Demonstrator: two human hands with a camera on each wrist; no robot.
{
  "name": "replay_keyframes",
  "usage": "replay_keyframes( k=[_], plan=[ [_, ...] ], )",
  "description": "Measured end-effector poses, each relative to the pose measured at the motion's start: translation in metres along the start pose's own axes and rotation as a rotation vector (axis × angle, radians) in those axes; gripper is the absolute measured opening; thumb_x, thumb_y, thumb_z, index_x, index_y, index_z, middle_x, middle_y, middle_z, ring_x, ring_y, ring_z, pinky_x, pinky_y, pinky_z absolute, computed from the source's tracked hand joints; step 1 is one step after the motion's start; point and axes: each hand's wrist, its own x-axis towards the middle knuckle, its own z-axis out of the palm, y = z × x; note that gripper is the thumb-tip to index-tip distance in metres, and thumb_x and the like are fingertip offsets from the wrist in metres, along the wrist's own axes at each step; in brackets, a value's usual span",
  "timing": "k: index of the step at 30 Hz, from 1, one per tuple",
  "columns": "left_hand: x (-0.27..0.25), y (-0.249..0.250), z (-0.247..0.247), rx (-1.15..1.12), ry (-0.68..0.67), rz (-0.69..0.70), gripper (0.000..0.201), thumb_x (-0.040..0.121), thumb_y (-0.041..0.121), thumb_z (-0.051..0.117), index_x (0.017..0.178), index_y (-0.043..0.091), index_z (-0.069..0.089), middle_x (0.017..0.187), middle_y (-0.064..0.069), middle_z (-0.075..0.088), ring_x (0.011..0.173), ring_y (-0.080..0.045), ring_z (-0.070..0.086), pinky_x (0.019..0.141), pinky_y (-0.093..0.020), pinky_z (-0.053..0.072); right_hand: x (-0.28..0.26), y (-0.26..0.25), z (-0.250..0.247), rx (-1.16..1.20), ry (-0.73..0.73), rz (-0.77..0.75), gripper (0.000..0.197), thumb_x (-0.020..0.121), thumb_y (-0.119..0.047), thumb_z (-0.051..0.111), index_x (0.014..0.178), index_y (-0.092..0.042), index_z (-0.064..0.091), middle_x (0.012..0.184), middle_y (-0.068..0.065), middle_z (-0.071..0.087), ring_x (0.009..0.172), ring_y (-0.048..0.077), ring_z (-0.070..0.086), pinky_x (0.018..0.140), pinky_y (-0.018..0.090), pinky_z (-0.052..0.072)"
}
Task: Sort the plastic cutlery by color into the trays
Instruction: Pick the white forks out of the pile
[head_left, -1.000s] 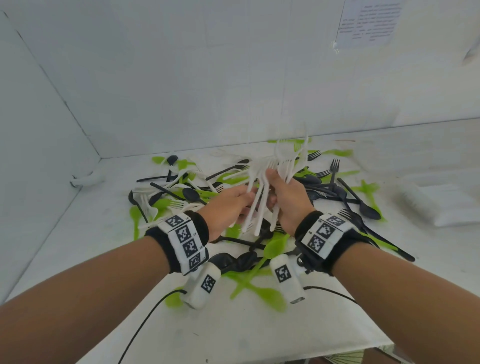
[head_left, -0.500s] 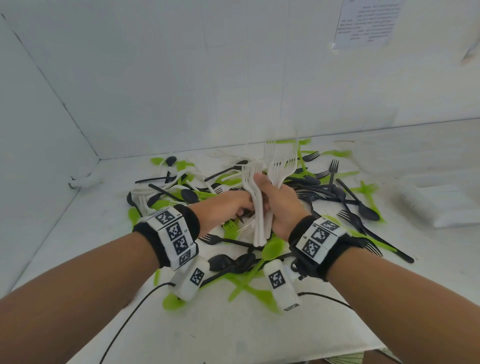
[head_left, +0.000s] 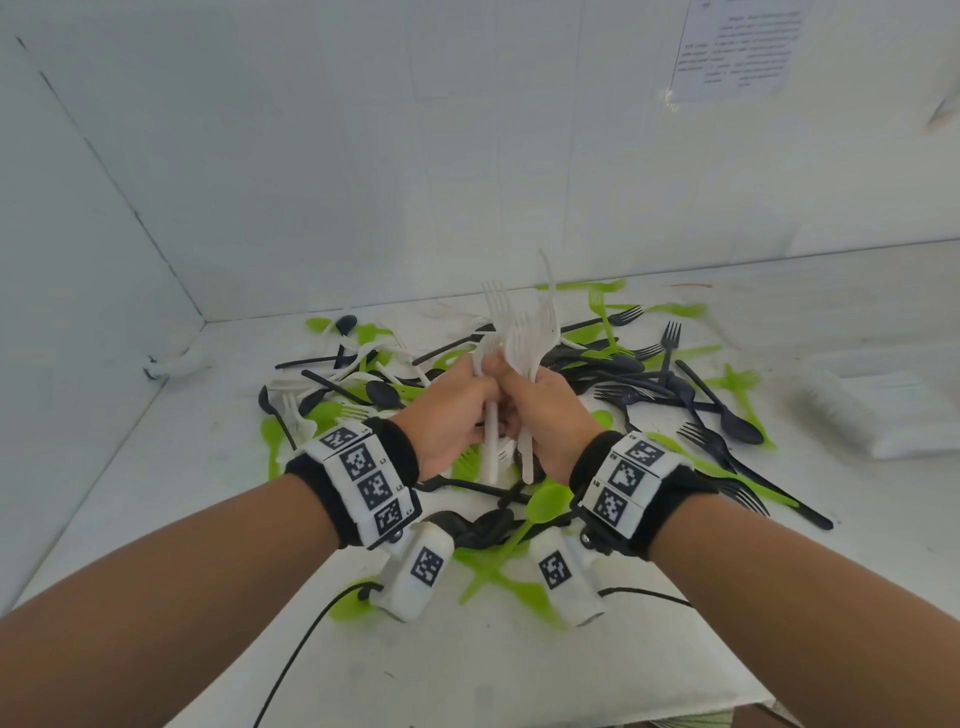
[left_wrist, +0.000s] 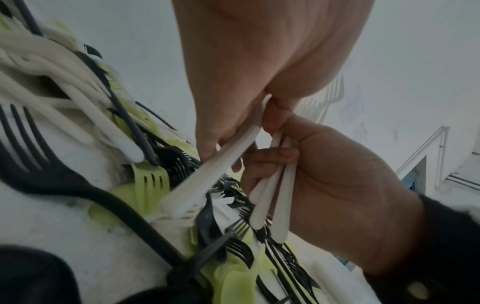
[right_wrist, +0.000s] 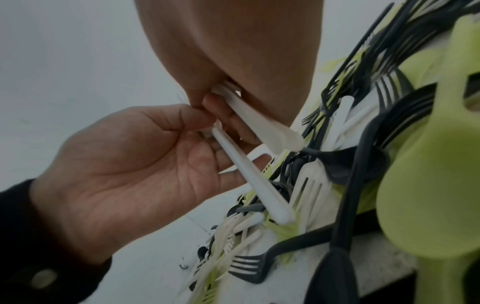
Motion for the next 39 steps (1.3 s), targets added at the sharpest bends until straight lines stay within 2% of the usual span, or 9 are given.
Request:
replay_keyframes(
  k=[3,6,9,13,19,25,29,34,39],
  plan=[
    [0.001,-0.001,-0.005,0.035,0.179,0.007,0.035,0.095,0.005,0.047,0.128,0.014,0.056,0.101,-0.007,0.069,0.089,-0.023,0.066,0.082,-0.036,0.053,-0.001,-0.002,0.002,-0.004,0.015,-0.009,0.014,0.105,-0.028,0.056,0.11,-0.023,0.068,0.079,0.0,0.068,0.058,0.012,0.061,0.048,0.024,0.041],
    [0.005,-0.004,-0.019,-0.051,0.348,-0.027,0.03,0.09,0.003,0.048,0.118,0.012,0.05,0.084,-0.004,0.051,0.067,-0.015,0.05,0.068,-0.03,0.045,0.002,-0.002,-0.006,-0.007,0.085,0.071,0.008,0.105,-0.032,0.055,0.111,-0.027,0.056,0.077,-0.001,0.045,0.045,0.009,0.032,0.043,0.024,0.026],
    [0.005,0.005,-0.027,-0.272,0.312,-0.095,0.016,0.095,0.021,0.053,0.107,0.015,0.044,0.069,0.002,0.038,0.058,-0.011,0.036,0.061,-0.027,0.033,-0.001,-0.002,-0.013,0.04,-0.038,0.206,0.01,0.104,-0.031,0.056,0.104,-0.021,0.055,0.07,-0.001,0.038,0.043,0.008,0.023,0.04,0.021,0.022],
    [0.01,0.014,-0.022,-0.28,0.214,-0.078,0.051,0.087,0.028,0.072,0.123,0.002,0.045,0.091,-0.013,0.047,0.059,-0.013,0.045,0.059,-0.028,0.039,-0.008,-0.001,-0.008,-0.002,-0.252,0.279,0.023,0.105,-0.036,0.053,0.095,-0.019,0.065,0.066,-0.002,0.028,0.043,0.007,0.021,0.038,0.019,0.023],
    [0.005,0.008,-0.018,-0.263,0.228,-0.037,0.022,0.106,0.013,0.048,0.126,0.006,0.045,0.093,-0.015,0.063,0.058,-0.019,0.04,0.043,-0.028,0.038,-0.013,0.002,-0.012,-0.076,-0.268,0.238,0.033,0.106,-0.04,0.049,0.103,-0.015,0.071,0.067,-0.001,0.038,0.046,0.008,0.024,0.042,0.02,0.027],
    [0.006,0.008,-0.019,-0.307,0.479,0.1,0.008,0.106,0.012,0.043,0.113,0.013,0.046,0.083,-0.007,0.055,0.075,-0.024,0.064,0.073,-0.04,0.053,-0.009,0.006,-0.025,-0.075,-0.024,0.137,0.033,0.104,-0.038,0.054,0.116,-0.013,0.073,0.088,0.001,0.069,0.077,0.015,0.064,0.073,0.028,0.05],
    [0.009,0.002,-0.031,-0.218,0.544,0.06,0.011,0.105,0.018,0.047,0.116,0.016,0.046,0.075,0.0,0.044,0.063,-0.013,0.045,0.063,-0.029,0.042,-0.002,0.0,-0.033,0.074,0.244,0.157,0.03,0.098,-0.038,0.066,0.114,-0.018,0.05,0.064,-0.001,0.037,0.046,0.011,0.032,0.046,0.025,0.037],
    [0.003,-0.007,-0.012,-0.294,0.349,-0.03,0.041,0.094,0.033,0.07,0.122,0.016,0.046,0.096,-0.002,0.045,0.07,-0.009,0.045,0.065,-0.027,0.041,-0.001,-0.006,-0.024,0.117,0.14,0.272,0.033,0.098,-0.038,0.058,0.117,-0.026,0.034,0.073,0.001,0.041,0.045,0.009,0.024,0.042,0.02,0.025],
    [0.003,-0.012,0.01,-0.158,0.284,-0.026,0.058,0.081,0.035,0.072,0.128,0.014,0.045,0.121,-0.019,0.066,0.102,-0.027,0.067,0.093,-0.054,0.057,-0.006,0.002,-0.005,-0.248,0.032,0.06,0.006,0.1,-0.016,0.039,0.105,-0.018,0.041,0.078,0.006,0.047,0.052,0.011,0.035,0.046,0.025,0.028]
  ],
)
